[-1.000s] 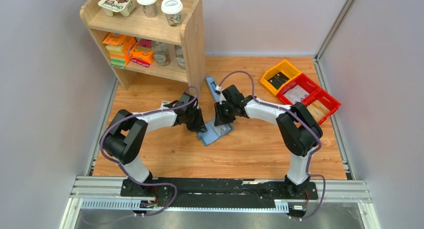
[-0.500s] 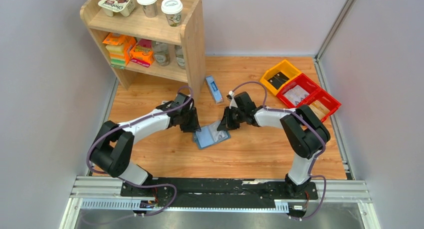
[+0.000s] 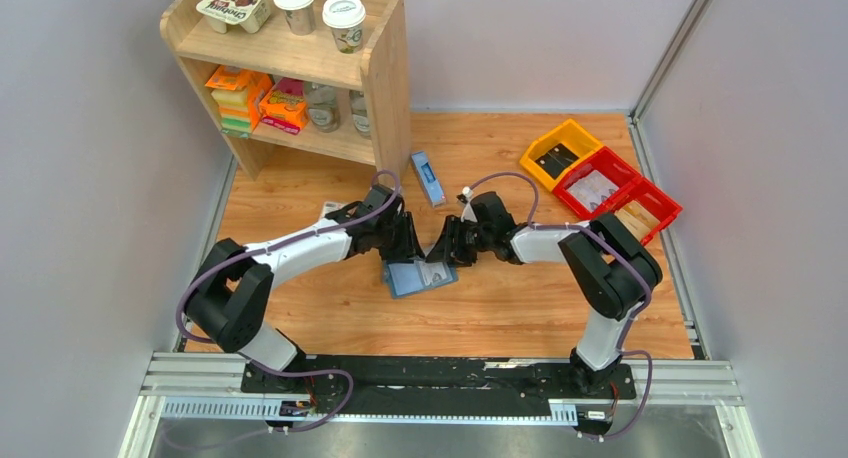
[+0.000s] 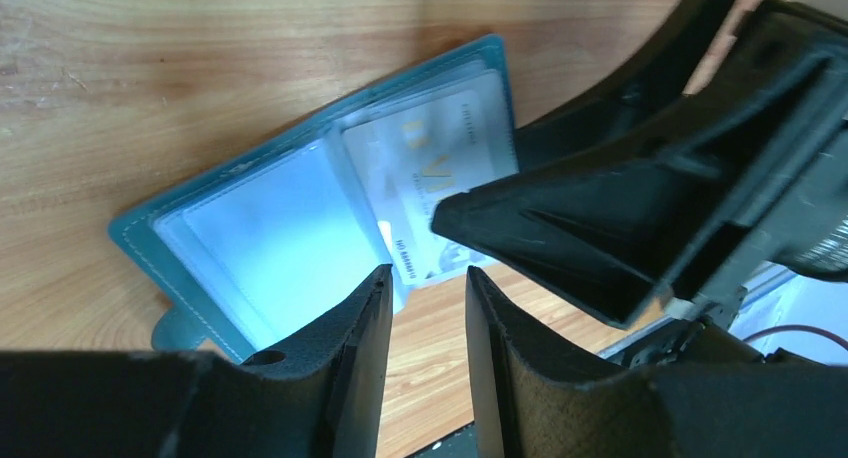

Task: Take the credit cards out of the card holder
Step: Remove the credit card from the card holder.

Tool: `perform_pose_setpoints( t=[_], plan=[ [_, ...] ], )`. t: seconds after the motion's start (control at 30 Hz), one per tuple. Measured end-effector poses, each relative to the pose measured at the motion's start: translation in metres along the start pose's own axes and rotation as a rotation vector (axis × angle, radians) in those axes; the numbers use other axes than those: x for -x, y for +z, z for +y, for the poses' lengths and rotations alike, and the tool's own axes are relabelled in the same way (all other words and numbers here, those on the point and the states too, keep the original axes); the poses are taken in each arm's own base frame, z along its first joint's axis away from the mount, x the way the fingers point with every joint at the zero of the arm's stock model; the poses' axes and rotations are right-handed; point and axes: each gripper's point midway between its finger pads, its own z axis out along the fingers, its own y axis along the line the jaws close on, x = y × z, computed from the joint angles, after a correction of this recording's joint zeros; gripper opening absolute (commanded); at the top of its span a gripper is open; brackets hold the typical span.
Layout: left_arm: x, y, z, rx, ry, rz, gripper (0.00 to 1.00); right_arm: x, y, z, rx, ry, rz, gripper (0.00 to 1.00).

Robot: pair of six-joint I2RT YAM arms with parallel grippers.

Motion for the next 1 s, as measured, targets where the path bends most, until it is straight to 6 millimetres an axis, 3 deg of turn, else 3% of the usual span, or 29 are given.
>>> perform_pose_setpoints(
  t=[0.13,0.23,0.43,0.67,0.73,0.77,0.8,0.87,0.93,1.0],
  plan=[
    [-0.008,0.009,0.009,0.018,-0.036,0.021,0.38,0.0,-0.005,-0.005,-0.035,-0.025,-0.004,0.38],
    [-0.014,0.012,0.015,0.031,-0.058,0.034,0.37,-0.001,-0.007,-0.008,-0.058,-0.037,0.0,0.39],
    [-0.014,0.016,0.012,0.025,-0.088,0.028,0.36,-0.002,-0.016,-0.01,-0.1,-0.073,0.004,0.53],
    [-0.021,0.018,0.006,0.03,-0.083,0.022,0.36,0.002,-0.037,-0.02,-0.219,-0.133,-0.023,0.59],
    [-0.022,0.019,0.005,0.037,-0.085,0.017,0.36,0.004,-0.044,-0.023,-0.255,-0.15,-0.037,0.65],
    [-0.022,0.019,0.005,0.04,-0.088,0.014,0.37,0.005,-0.047,-0.024,-0.271,-0.157,-0.045,0.74],
    [-0.022,0.019,0.005,0.044,-0.091,0.009,0.37,0.007,-0.051,-0.026,-0.29,-0.167,-0.053,0.75],
    [-0.023,0.02,0.004,0.05,-0.096,0.004,0.37,0.012,-0.058,-0.029,-0.33,-0.183,-0.072,0.7],
    [-0.024,0.02,0.002,0.054,-0.099,-0.003,0.37,0.016,-0.064,-0.031,-0.363,-0.199,-0.094,0.59],
    [-0.023,0.02,-0.003,0.052,-0.095,-0.009,0.37,0.017,-0.067,-0.03,-0.367,-0.21,-0.102,0.4]
  ],
)
